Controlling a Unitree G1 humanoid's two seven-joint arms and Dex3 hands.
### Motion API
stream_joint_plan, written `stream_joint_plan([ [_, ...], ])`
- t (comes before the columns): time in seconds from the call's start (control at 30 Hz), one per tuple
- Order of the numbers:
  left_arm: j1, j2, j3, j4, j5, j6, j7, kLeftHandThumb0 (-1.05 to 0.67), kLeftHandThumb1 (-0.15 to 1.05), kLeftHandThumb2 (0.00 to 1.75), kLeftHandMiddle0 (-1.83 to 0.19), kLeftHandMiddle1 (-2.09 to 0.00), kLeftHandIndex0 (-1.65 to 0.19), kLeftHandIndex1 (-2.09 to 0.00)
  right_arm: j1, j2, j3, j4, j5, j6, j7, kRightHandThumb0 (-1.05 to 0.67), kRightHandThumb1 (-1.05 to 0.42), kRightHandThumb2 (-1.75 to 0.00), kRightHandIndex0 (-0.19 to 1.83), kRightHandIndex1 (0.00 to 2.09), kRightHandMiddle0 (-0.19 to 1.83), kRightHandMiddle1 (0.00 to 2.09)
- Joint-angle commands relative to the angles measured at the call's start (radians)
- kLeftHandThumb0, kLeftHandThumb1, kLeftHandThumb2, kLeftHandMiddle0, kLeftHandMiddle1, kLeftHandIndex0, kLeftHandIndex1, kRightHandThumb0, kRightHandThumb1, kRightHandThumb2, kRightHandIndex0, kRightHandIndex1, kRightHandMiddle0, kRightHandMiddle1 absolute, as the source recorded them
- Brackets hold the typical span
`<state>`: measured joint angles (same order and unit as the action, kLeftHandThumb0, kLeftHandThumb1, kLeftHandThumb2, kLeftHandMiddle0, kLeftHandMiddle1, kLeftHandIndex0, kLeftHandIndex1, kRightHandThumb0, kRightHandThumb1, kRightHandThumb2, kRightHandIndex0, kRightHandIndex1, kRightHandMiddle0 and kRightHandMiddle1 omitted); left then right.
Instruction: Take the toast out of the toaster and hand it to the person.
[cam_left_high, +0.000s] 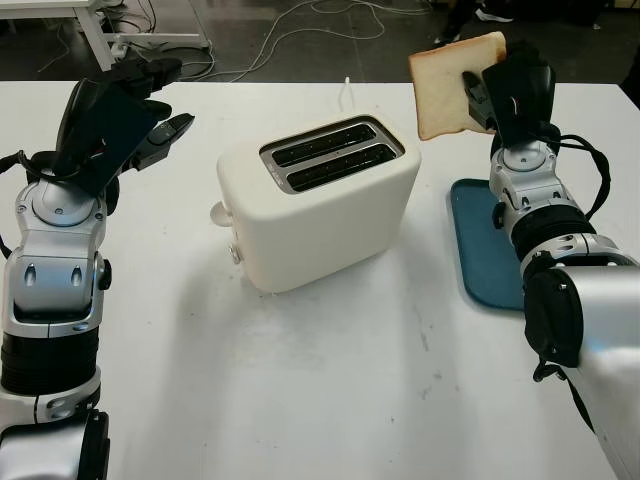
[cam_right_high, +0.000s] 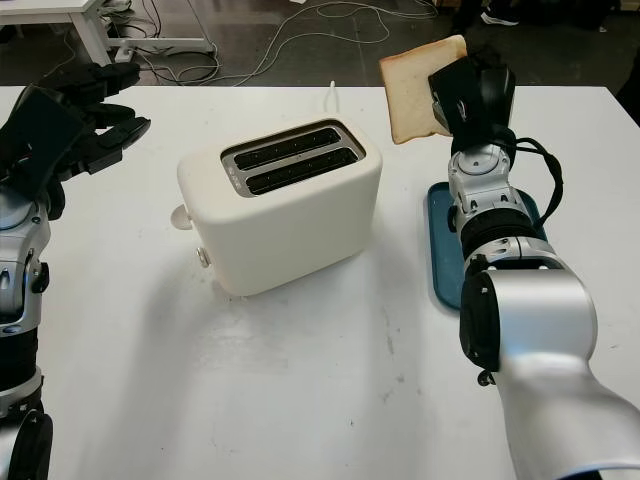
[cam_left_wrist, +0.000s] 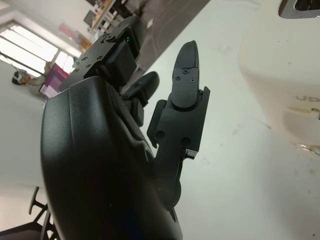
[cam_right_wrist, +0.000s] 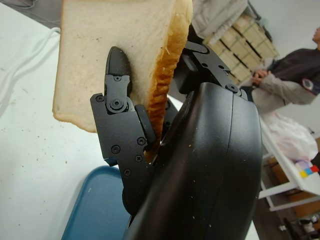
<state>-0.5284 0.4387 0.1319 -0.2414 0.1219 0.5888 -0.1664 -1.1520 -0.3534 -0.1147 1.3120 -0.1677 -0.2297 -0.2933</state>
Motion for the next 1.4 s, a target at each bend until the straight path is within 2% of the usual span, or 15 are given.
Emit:
stream_joint_plan([
  [0.0, 0.01, 0.007, -0.003, -0.003, 0.004, -0.011, 0.001, -0.26, 0.92, 0.17, -0.23, -0.79, -0.57, -0.01, 0.006, -0.005, 0.001, 0.004, 0.0, 0.006, -0.007, -0.26, -0.92, -0.38, 0.8, 1.75, 0.48, 1.73],
  [0.1, 0.008, 0.008, -0.003, -0.002, 0.003, -0.008, -0.002, -0.26, 0.92, 0.17, -0.23, -0.79, -0.57, -0.01, 0.0, 0.001, -0.014, 0.004, 0.016, 0.016, -0.004, -0.26, -0.92, -0.38, 0.8, 1.75, 0.47, 1.72],
  [0.17, 0.005, 0.003, 0.0, -0.005, -0.002, 0.003, -0.001, -0.25, 0.92, 0.17, -0.23, -0.78, -0.57, 0.0, -0.002, 0.002, -0.017, 0.004, 0.019, 0.02, -0.002, -0.24, -0.92, -0.37, 0.75, 1.75, 0.53, 1.44],
  [0.2, 0.005, 0.002, 0.001, -0.006, -0.004, 0.004, -0.002, -0.26, 0.92, 0.17, -0.23, -0.78, -0.57, 0.0, -0.002, 0.001, -0.017, 0.004, 0.017, 0.016, 0.001, -0.24, -0.92, -0.37, 0.75, 1.75, 0.54, 1.43],
  [0.27, 0.003, 0.0, 0.001, -0.007, -0.004, 0.006, 0.002, -0.26, 0.92, 0.17, -0.23, -0.78, -0.57, 0.0, 0.0, 0.002, -0.017, 0.002, 0.014, 0.007, 0.002, -0.25, -0.92, -0.37, 0.78, 1.75, 0.51, 1.65],
  [0.4, 0.004, 0.003, -0.004, -0.011, 0.001, 0.006, 0.002, -0.24, 0.92, 0.18, -0.23, -0.79, -0.57, 0.0, -0.008, 0.004, -0.018, 0.002, 0.012, 0.028, 0.001, -0.26, -0.92, -0.38, 0.8, 1.75, 0.48, 1.73],
  [0.43, 0.004, 0.005, -0.004, -0.012, 0.002, 0.006, 0.0, -0.24, 0.92, 0.18, -0.23, -0.78, -0.56, 0.0, -0.009, 0.005, -0.019, 0.002, 0.013, 0.029, 0.002, -0.26, -0.92, -0.38, 0.77, 1.75, 0.48, 1.57],
  [0.47, 0.004, 0.005, -0.004, -0.012, 0.001, 0.007, 0.0, -0.24, 0.92, 0.18, -0.23, -0.78, -0.56, 0.0, -0.01, 0.005, -0.02, 0.001, 0.013, 0.026, -0.001, -0.25, -0.92, -0.37, 0.75, 1.75, 0.61, 1.06],
  [0.53, 0.003, 0.002, -0.002, -0.011, -0.001, 0.008, 0.001, -0.25, 0.92, 0.18, -0.22, -0.78, -0.56, 0.0, -0.009, 0.007, -0.02, -0.001, 0.012, 0.017, -0.006, -0.23, -0.92, -0.35, 0.67, 1.75, 0.78, 0.54],
  [0.63, 0.004, -0.001, 0.002, -0.009, -0.005, 0.004, 0.003, -0.25, 0.92, 0.18, -0.22, -0.78, -0.56, 0.0, -0.01, 0.011, -0.032, -0.002, 0.024, 0.014, 0.004, -0.22, -0.92, -0.35, 0.66, 1.75, 0.92, 0.3],
  [0.87, 0.008, 0.008, -0.004, -0.008, 0.007, -0.005, 0.001, -0.24, 0.92, 0.18, -0.25, -0.8, -0.57, -0.01, -0.013, 0.011, -0.021, 0.0, 0.018, 0.025, -0.004, -0.25, -0.92, -0.34, 0.79, 1.75, 0.96, 0.3],
  [0.93, 0.008, 0.007, -0.005, -0.008, 0.01, -0.001, 0.004, -0.23, 0.92, 0.18, -0.24, -0.79, -0.57, -0.01, -0.01, 0.01, -0.02, 0.0, 0.018, 0.016, 0.001, -0.23, -0.92, -0.35, 0.79, 1.75, 0.8, 0.84],
  [0.97, 0.007, 0.008, -0.006, -0.008, 0.012, 0.0, 0.005, -0.24, 0.92, 0.18, -0.24, -0.79, -0.57, -0.01, -0.009, 0.01, -0.021, 0.0, 0.02, 0.015, 0.002, -0.21, -0.92, -0.35, 0.79, 1.75, 0.7, 0.95],
  [1.07, 0.008, 0.006, -0.003, -0.013, 0.007, 0.004, 0.001, -0.24, 0.92, 0.18, -0.23, -0.78, -0.57, -0.01, -0.013, 0.011, -0.018, 0.001, 0.016, 0.029, -0.008, -0.23, -0.92, -0.34, 0.79, 1.75, 0.72, 0.85],
  [1.37, 0.009, 0.001, -0.001, -0.013, 0.005, 0.001, 0.006, -0.24, 0.92, 0.18, -0.24, -0.79, -0.57, -0.01, -0.006, 0.009, -0.019, 0.0, 0.022, 0.002, 0.011, -0.22, -0.92, -0.35, 0.81, 1.75, 0.71, 1.06],
])
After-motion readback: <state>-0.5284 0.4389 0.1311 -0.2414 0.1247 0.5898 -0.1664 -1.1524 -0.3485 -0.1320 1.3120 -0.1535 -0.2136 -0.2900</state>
